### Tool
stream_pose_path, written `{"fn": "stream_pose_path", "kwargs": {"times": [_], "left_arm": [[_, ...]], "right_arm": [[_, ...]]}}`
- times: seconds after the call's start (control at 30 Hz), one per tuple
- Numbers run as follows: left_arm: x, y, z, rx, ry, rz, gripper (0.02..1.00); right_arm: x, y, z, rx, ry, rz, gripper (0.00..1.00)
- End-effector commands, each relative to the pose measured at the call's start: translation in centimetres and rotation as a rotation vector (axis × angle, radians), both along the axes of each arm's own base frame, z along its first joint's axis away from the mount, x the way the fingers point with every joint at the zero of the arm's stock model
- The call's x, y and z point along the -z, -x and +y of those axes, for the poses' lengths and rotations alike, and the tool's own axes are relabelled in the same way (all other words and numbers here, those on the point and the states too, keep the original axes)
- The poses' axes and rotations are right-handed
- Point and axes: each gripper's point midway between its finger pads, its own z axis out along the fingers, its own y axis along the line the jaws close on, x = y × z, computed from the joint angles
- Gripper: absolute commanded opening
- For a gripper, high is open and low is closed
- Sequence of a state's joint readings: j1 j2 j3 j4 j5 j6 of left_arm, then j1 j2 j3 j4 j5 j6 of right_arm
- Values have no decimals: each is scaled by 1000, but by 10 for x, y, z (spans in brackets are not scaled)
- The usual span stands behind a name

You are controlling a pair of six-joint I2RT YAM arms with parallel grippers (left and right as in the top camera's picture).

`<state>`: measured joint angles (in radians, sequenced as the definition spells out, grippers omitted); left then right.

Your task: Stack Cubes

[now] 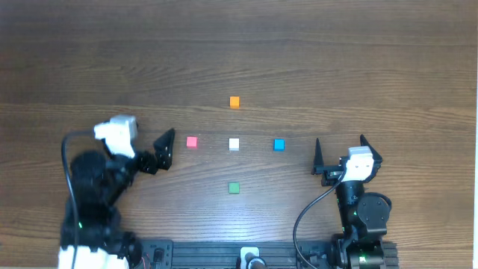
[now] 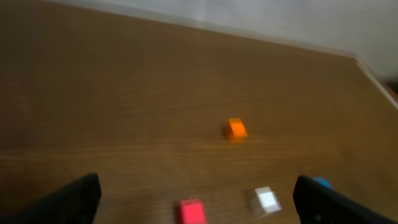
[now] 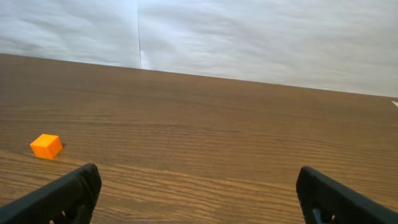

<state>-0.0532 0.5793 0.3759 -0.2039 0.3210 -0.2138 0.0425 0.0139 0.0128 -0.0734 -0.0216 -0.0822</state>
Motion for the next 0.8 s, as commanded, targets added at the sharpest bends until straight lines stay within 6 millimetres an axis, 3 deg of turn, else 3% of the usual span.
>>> {"fn": "stream_pose_path", "kwargs": {"times": [0.03, 0.2, 0.33, 0.37, 0.5, 0.8], "left_arm": [[-9, -23, -30, 65, 15, 357, 998], [17, -35, -47, -31, -131, 625, 998], [50, -34, -70, -74, -195, 732, 996], [65, -31, -75, -98, -215, 779, 998], [91, -29, -75, -141, -251, 849, 993], [123, -27, -65, -206, -320, 933, 952]], "right_arm": [[1, 0, 0, -3, 1, -3, 991], [1, 0, 0, -3, 1, -3, 991], [1, 0, 0, -3, 1, -3, 991], [1, 0, 0, -3, 1, -3, 989], [1, 0, 0, -3, 1, -3, 991], [1, 0, 0, -3, 1, -3, 993]]}}
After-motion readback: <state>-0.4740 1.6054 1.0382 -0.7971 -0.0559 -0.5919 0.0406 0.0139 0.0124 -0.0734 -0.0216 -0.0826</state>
